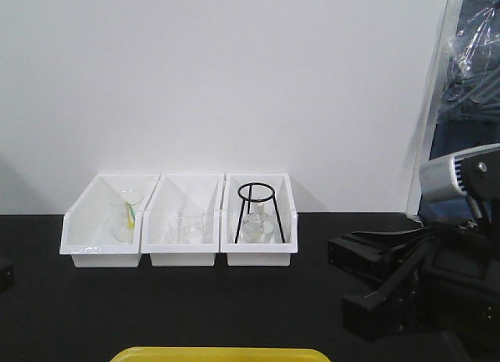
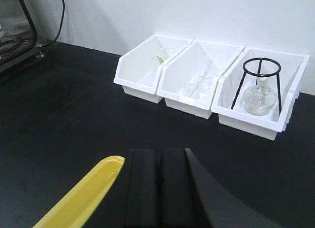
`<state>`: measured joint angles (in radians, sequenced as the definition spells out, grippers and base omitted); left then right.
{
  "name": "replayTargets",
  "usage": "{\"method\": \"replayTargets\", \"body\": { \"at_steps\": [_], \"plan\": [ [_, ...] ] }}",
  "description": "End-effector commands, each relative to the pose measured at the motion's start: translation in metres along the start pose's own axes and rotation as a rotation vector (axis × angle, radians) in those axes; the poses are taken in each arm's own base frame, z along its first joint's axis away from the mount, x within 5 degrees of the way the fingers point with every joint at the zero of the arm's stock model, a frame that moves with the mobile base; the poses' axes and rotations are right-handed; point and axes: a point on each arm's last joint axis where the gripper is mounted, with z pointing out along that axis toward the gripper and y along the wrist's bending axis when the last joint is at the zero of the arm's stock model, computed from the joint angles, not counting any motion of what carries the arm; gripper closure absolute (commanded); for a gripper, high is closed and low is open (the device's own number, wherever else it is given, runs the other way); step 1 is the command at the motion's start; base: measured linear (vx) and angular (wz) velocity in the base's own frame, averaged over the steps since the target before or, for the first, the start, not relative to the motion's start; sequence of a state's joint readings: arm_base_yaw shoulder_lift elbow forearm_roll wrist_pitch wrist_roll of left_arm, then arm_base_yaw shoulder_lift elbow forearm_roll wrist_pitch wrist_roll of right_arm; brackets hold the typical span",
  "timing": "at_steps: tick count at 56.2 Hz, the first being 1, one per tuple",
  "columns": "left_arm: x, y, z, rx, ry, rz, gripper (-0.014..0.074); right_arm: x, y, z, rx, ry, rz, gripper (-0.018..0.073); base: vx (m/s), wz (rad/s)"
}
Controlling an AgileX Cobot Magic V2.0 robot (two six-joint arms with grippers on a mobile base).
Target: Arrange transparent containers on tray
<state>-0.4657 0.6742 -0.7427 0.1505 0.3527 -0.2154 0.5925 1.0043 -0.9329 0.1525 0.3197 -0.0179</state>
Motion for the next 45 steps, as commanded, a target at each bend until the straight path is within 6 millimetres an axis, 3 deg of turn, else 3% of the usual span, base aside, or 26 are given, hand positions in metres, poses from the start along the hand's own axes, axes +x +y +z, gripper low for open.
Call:
{"method": "replayTargets", "body": {
  "at_steps": [1, 12, 21, 36, 45],
  "plan": [
    [-0.015, -0.003, -0.004, 0.024, -0.102, -0.003, 0.0605, -0.019, 0.001, -0.009, 0.001, -0.122, -0.02, 0.0572, 0.0, 0.0],
    [-0.014, -0.002, -0.004, 0.018, -0.091, 0.01, 0.0605, -0.019, 0.001, -0.009, 0.001, -0.123, -0.02, 0.0572, 0.0, 0.0],
    [0.01, 0.005, -0.019, -0.017, -0.123, 0.013, 0.0604, -0.019, 0.001, -0.009, 0.001, -0.124, -0.02, 0.0572, 0.0, 0.0],
    [0.091, 0.024, -0.057, -0.208, -0.194, -0.016, 0.0604, -0.019, 0.001, -0.009, 0.001, -0.124, -0.02, 0.0572, 0.0, 0.0],
    [0.156, 0.029, -0.058, -0.285, -0.204, -0.038, 0.0604, -0.019, 0.001, -0.009, 0.001, -0.124, -0.02, 0.0572, 0.0, 0.0]
  ]
}}
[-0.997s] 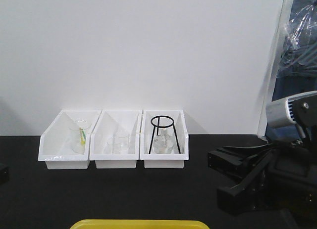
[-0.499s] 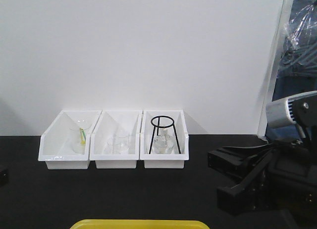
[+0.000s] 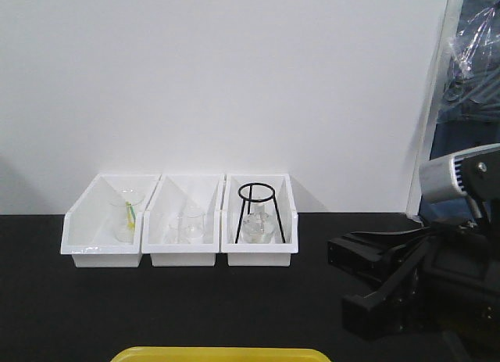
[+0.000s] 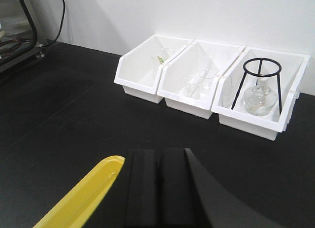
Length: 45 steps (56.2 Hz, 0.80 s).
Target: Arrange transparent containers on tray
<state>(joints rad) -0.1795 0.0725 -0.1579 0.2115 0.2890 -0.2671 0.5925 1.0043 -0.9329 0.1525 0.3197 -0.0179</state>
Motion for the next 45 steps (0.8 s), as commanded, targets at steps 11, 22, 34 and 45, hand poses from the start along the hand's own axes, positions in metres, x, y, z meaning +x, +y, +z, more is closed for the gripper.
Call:
{"method": "replayTargets", "body": {
  "at_steps": [11, 22, 34, 45],
  "plan": [
    [0.047, 0.003, 0.008, -0.03, -0.119, -0.13, 0.0604, -0.018, 0.001, -0.009, 0.0, -0.116, -0.02, 0.0572, 0.0, 0.0],
    [0.045, 0.003, 0.007, -0.034, -0.141, -0.167, 0.0604, -0.018, 0.001, -0.009, 0.0, -0.116, -0.02, 0.0572, 0.0, 0.0],
    [0.045, 0.003, 0.007, -0.034, -0.139, -0.167, 0.0604, -0.018, 0.001, -0.009, 0.0, -0.116, -0.02, 0.0572, 0.0, 0.0],
    [0.045, 0.003, 0.007, -0.034, -0.139, -0.167, 0.0604, -0.018, 0.001, -0.009, 0.0, -0.116, -0.02, 0.0572, 0.0, 0.0]
  ]
}}
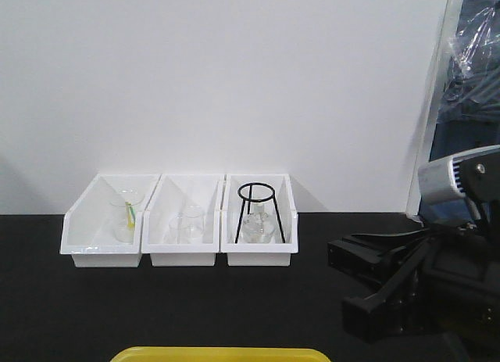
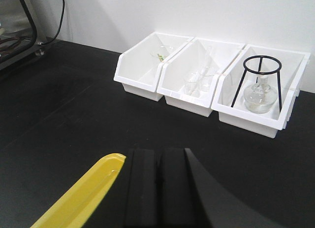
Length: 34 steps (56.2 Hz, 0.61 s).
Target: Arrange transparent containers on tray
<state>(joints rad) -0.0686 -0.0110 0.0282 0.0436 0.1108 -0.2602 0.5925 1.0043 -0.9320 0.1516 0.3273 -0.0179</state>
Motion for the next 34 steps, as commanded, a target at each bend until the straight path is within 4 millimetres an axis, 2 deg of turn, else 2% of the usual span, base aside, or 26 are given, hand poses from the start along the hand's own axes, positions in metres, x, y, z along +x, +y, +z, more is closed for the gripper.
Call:
{"method": "replayTargets", "body": {
  "at_steps": [1, 12, 19, 25, 34],
  "plan": [
    [0.003, 0.0, 0.001, 0.016, -0.061, -0.006, 0.0604, -0.019, 0.001, -0.009, 0.0, -0.124, -0.019, 0.0572, 0.0, 0.0],
    [0.003, 0.0, 0.001, 0.016, -0.061, -0.006, 0.0604, -0.021, -0.001, -0.011, 0.021, -0.139, -0.075, 0.0572, 0.0, 0.0],
    [0.003, 0.0, 0.001, 0.016, -0.061, -0.006, 0.0604, -0.013, -0.011, -0.03, 0.09, -0.154, -0.133, 0.0572, 0.0, 0.0],
    [0.003, 0.0, 0.001, 0.016, -0.061, -0.006, 0.0604, 0.015, -0.03, -0.055, 0.196, -0.182, -0.057, 0.0572, 0.0, 0.0],
    [0.003, 0.0, 0.001, 0.016, -0.061, -0.006, 0.0604, 0.08, -0.05, -0.098, 0.407, -0.249, -0.034, 0.0572, 0.0, 0.0]
  ]
}}
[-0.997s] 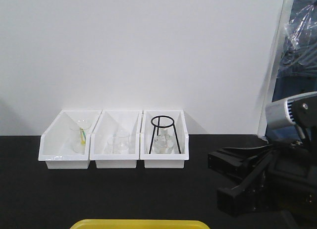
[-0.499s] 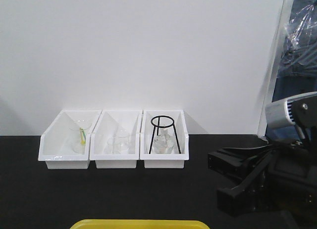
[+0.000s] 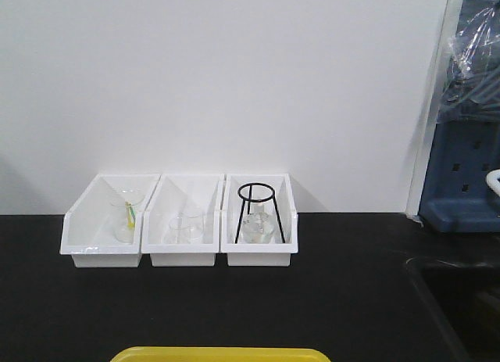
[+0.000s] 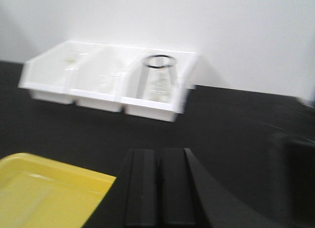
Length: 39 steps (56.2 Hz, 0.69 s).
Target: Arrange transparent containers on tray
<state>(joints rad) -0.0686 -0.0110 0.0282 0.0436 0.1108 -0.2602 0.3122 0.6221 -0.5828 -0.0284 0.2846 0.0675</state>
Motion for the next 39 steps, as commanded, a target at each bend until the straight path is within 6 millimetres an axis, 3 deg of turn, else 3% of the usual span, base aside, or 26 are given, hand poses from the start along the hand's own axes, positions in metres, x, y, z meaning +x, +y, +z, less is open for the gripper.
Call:
{"method": "replayTargets", "body": {
  "at_steps": [1, 10, 20, 29, 39],
  "plan": [
    [0.003, 0.0, 0.001, 0.016, -0.061, -0.006, 0.0604, 0.014, -0.013, -0.024, 0.114, -0.156, -0.004, 0.0572, 0.0, 0.0],
    [0.003, 0.0, 0.001, 0.016, -0.061, -0.006, 0.0604, 0.077, -0.021, -0.048, 0.261, -0.184, -0.062, 0.0572, 0.0, 0.0],
    [0.003, 0.0, 0.001, 0.016, -0.061, -0.006, 0.0604, 0.13, -0.021, -0.051, 0.287, -0.211, -0.062, 0.0572, 0.0, 0.0],
    [0.003, 0.0, 0.001, 0.017, -0.064, -0.006, 0.0604, 0.156, -0.022, -0.041, 0.278, -0.165, -0.049, 0.0572, 0.0, 0.0],
    [0.003, 0.0, 0.001, 0.016, -0.061, -0.006, 0.0604, 0.162, -0.023, -0.04, 0.279, -0.098, -0.04, 0.0572, 0.0, 0.0]
  ]
}}
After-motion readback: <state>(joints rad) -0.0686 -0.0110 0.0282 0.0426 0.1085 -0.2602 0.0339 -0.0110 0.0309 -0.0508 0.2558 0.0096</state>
